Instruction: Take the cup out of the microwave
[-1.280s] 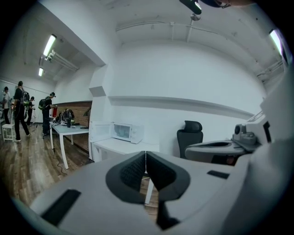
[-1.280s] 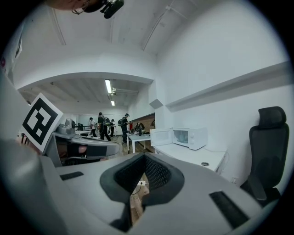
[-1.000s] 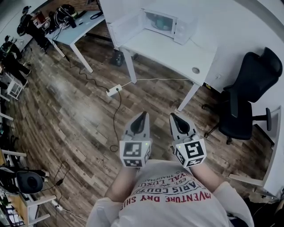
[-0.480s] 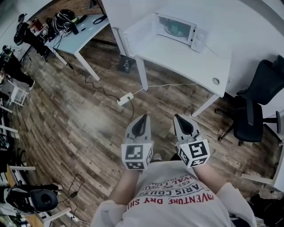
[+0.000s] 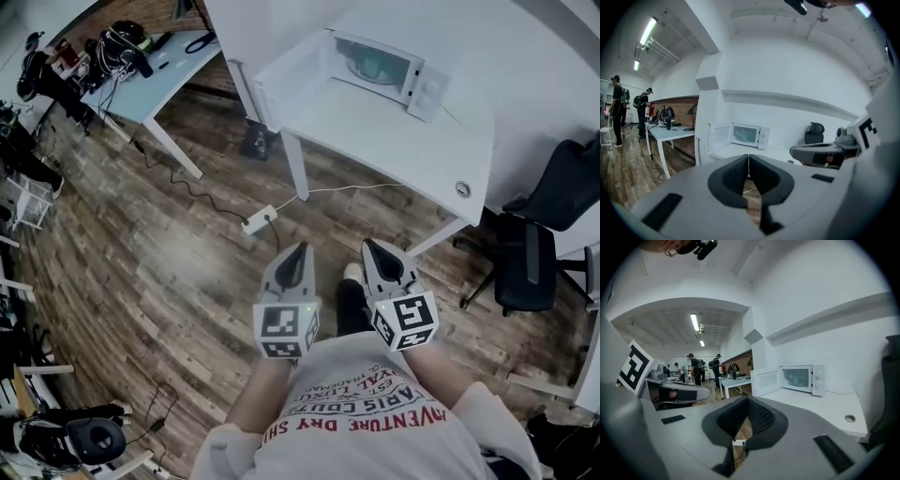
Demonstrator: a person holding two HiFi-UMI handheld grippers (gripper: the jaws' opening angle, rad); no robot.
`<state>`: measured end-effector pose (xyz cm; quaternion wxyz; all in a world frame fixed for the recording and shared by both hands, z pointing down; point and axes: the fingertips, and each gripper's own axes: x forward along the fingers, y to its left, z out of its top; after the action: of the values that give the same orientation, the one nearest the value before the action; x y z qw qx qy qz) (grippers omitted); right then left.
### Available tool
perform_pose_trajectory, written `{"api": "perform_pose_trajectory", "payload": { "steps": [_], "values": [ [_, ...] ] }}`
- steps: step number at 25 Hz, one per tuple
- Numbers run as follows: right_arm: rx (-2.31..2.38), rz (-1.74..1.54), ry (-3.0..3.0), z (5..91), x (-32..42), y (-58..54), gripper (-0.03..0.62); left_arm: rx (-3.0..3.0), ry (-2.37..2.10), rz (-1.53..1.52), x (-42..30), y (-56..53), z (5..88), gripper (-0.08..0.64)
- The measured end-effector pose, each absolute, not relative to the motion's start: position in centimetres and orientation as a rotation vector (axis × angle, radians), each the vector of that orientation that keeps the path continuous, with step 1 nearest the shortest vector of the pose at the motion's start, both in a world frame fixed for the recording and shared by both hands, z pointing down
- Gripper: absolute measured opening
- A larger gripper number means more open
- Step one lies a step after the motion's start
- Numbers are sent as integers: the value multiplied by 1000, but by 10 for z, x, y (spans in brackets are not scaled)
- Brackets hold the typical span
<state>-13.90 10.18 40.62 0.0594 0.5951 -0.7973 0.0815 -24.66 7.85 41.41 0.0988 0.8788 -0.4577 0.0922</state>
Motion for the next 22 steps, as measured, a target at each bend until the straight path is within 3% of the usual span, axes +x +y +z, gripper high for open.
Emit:
{"api": "perform_pose_trajectory", "payload": {
  "steps": [22],
  "values": [
    [1872,197,-2396,379,26,-165,5,2651,-1309,289,-85,-196,397,8]
  ]
}}
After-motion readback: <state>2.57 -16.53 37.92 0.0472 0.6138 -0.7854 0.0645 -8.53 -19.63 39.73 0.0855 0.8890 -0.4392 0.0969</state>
